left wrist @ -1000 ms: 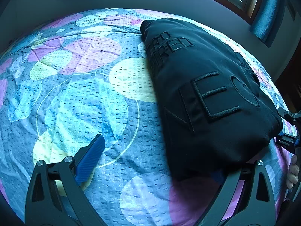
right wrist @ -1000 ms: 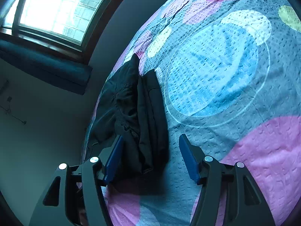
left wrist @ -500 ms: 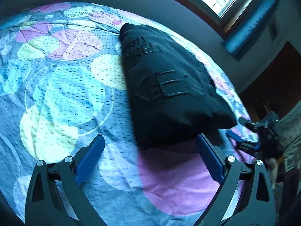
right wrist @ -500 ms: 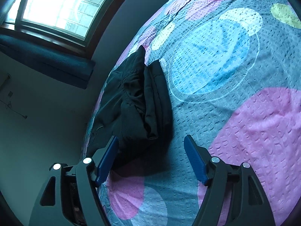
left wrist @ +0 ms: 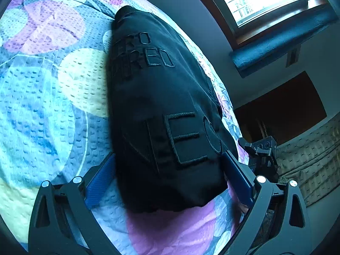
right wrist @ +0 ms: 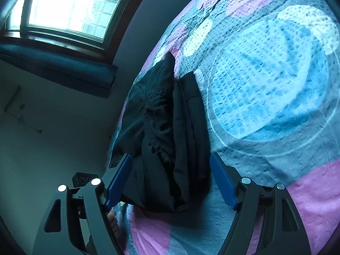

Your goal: Fold small clothes

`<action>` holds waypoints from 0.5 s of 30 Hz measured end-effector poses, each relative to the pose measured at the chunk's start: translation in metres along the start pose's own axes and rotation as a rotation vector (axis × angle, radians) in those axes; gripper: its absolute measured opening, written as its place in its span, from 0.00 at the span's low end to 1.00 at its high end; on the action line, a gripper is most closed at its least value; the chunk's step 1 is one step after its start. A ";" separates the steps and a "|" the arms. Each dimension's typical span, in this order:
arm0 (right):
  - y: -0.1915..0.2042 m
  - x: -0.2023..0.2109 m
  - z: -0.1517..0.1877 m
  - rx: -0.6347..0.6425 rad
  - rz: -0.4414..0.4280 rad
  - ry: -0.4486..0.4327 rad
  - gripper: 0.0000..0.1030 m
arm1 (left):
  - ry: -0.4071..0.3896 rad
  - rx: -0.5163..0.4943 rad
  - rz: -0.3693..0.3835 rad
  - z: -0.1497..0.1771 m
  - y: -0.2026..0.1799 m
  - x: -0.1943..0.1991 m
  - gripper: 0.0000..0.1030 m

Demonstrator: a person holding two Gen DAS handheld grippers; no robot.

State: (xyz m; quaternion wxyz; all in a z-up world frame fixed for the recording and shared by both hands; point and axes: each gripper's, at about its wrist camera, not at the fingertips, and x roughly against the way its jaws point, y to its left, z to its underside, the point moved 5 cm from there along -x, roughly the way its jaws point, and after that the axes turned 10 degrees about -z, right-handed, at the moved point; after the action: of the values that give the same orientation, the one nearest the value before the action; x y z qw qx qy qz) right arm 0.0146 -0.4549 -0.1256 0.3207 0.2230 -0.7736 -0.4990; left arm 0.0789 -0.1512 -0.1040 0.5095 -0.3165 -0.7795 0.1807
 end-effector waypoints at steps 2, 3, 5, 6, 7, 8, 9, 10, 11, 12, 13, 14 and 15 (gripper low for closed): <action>0.002 -0.008 -0.001 0.015 -0.013 0.020 0.75 | 0.000 -0.007 0.000 0.000 0.001 -0.004 0.94; 0.005 -0.012 -0.001 0.030 -0.019 0.034 0.76 | 0.000 -0.008 0.005 0.000 0.002 -0.004 0.94; 0.011 -0.021 0.003 0.065 -0.021 0.067 0.77 | -0.003 -0.009 0.006 -0.001 0.001 -0.004 0.94; 0.014 -0.023 0.005 0.083 -0.014 0.076 0.77 | -0.004 -0.007 0.004 -0.003 -0.001 -0.005 0.94; 0.016 -0.025 0.007 0.099 -0.002 0.084 0.76 | -0.005 -0.001 0.000 -0.004 -0.002 -0.006 0.94; 0.016 -0.027 0.007 0.106 0.008 0.086 0.76 | -0.003 0.003 -0.005 -0.005 -0.002 -0.007 0.94; 0.016 -0.029 0.008 0.111 0.019 0.086 0.73 | -0.004 0.002 -0.011 -0.007 -0.002 -0.009 0.94; 0.016 -0.030 0.008 0.115 0.034 0.085 0.66 | -0.010 -0.002 -0.021 -0.009 -0.003 -0.011 0.92; 0.015 -0.031 0.008 0.120 0.055 0.085 0.59 | -0.014 -0.004 -0.039 -0.008 -0.002 -0.011 0.87; 0.013 -0.032 0.009 0.122 0.079 0.088 0.50 | -0.018 -0.004 -0.060 -0.007 0.000 -0.010 0.85; 0.011 -0.033 0.009 0.118 0.086 0.088 0.45 | -0.020 -0.012 -0.090 -0.006 -0.001 -0.009 0.80; 0.009 -0.033 0.009 0.110 0.081 0.085 0.43 | -0.026 -0.029 -0.118 -0.005 -0.003 -0.009 0.76; 0.008 -0.033 0.009 0.106 0.076 0.082 0.40 | -0.033 -0.055 -0.152 -0.004 -0.007 -0.009 0.75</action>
State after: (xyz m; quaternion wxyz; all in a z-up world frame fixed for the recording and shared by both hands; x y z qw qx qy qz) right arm 0.0303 -0.4240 -0.1296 0.3589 0.2303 -0.7929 -0.4353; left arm 0.0826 -0.1625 -0.1043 0.4998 -0.2672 -0.8143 0.1249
